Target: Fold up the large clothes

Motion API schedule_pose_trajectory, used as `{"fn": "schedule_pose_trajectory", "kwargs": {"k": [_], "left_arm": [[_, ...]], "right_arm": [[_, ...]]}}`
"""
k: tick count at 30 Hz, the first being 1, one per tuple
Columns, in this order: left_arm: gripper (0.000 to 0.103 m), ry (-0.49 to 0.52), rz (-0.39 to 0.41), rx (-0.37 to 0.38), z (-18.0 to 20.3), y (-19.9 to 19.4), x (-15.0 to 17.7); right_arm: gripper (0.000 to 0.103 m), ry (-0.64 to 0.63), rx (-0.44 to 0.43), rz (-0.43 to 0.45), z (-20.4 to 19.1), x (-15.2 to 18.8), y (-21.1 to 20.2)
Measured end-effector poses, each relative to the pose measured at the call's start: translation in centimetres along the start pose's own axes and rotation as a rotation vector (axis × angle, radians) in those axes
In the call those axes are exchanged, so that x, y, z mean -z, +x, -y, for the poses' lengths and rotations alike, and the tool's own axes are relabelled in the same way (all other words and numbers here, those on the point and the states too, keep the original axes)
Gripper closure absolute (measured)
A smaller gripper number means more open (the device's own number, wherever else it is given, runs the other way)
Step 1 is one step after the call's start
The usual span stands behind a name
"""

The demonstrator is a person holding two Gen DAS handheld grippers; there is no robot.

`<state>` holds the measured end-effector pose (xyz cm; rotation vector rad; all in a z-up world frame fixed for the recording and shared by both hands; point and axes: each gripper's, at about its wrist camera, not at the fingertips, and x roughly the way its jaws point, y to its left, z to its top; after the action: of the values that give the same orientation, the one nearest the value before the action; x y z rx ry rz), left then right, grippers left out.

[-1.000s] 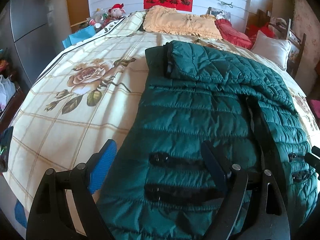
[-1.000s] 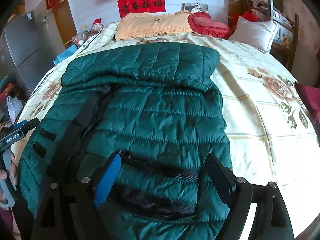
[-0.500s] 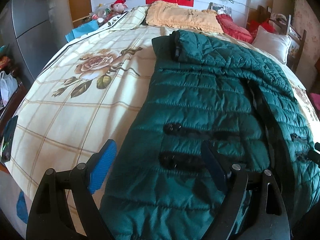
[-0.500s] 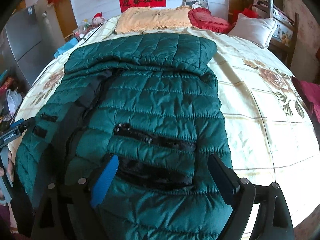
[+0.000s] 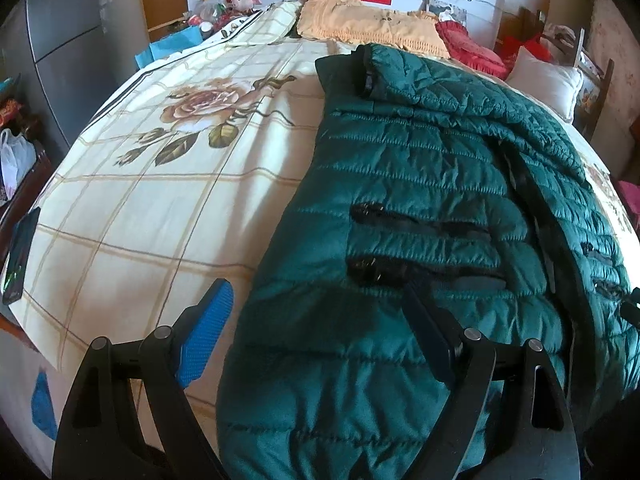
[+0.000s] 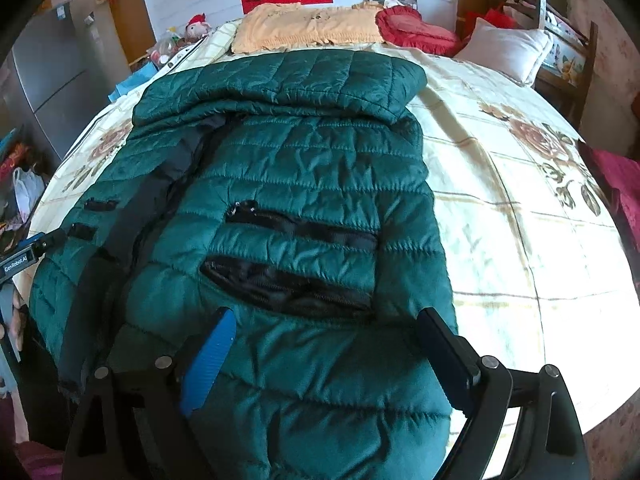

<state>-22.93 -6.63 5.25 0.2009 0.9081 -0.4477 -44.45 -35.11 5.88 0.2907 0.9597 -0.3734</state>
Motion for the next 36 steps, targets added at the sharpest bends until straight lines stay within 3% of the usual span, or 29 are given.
{"fn": "schedule_pose_trajectory", "kwargs": {"k": [6, 12, 17, 22, 29, 36], "left_arm": [[0.017, -0.025, -0.040, 0.047, -1.6, -0.6, 1.0], [0.017, -0.142, -0.105, 0.124, -5.1, -0.7, 2.0], [0.017, -0.160, -0.152, 0.150, -6.1, -0.6, 3.2], [0.017, -0.176, -0.203, 0.216, -6.1, -0.3, 4.2], [0.017, -0.140, -0.206, 0.227, -5.0, -0.4, 4.3], [0.017, -0.110, -0.215, 0.212, -4.0, -0.2, 4.2]], "right_arm": [[0.012, 0.016, 0.013, -0.022, 1.6, 1.0, -1.2], [0.009, 0.083, 0.013, -0.054, 4.6, 2.4, -2.4], [0.008, 0.127, -0.001, -0.102, 6.2, 3.5, -2.5], [0.008, 0.142, -0.069, -0.131, 6.5, 4.2, -2.7], [0.008, 0.133, -0.170, -0.195, 5.0, 5.4, -1.3], [0.008, 0.101, -0.255, -0.195, 3.2, 5.3, -1.0]]}}
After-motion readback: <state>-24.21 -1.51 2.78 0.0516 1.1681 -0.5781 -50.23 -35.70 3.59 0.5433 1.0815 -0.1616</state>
